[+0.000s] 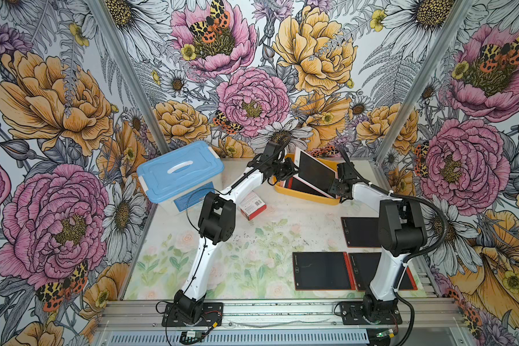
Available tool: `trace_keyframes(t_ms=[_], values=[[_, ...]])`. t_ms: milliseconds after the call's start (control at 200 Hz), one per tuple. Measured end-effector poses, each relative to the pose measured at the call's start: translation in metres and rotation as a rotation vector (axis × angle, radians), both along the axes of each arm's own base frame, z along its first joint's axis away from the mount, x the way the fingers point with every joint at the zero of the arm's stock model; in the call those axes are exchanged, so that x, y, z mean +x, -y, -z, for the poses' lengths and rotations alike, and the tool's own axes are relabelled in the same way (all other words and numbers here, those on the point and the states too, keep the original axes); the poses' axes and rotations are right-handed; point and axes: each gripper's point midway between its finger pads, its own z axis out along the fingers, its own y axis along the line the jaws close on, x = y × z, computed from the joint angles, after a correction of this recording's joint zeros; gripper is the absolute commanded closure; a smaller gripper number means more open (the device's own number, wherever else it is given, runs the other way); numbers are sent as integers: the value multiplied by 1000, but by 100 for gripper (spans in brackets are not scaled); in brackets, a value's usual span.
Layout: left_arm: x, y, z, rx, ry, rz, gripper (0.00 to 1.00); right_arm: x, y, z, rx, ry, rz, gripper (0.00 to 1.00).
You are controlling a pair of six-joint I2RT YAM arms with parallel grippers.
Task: Take out the writing tablet from the storage box
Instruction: Pick up the writing tablet from the storage box.
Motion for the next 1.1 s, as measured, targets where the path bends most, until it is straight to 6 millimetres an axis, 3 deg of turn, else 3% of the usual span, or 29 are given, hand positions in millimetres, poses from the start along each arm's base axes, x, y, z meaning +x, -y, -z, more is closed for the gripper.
trace_keyframes(t_ms=[150, 355, 555, 705, 830, 985, 1101], values=[[-1, 3, 0, 9, 12, 3, 95, -1, 2, -9, -5, 20, 7, 31], [-3, 4, -5, 7, 21, 5, 100, -4, 8, -20, 6, 48, 34, 30], [-10, -4, -30, 13, 56, 5, 100, -6, 12, -17, 17, 47, 56, 29], [-15, -27, -64, -39, 90, -32, 100, -6, 15, -17, 26, 49, 72, 29], [-8, -59, -91, -123, 123, -97, 100, -6, 17, -17, 31, 51, 83, 29], [-2, -92, -112, -144, 170, -152, 100, -6, 18, -15, 32, 46, 86, 30], [-12, -105, -123, -140, 194, -166, 100, -6, 18, -11, 33, 38, 85, 31]])
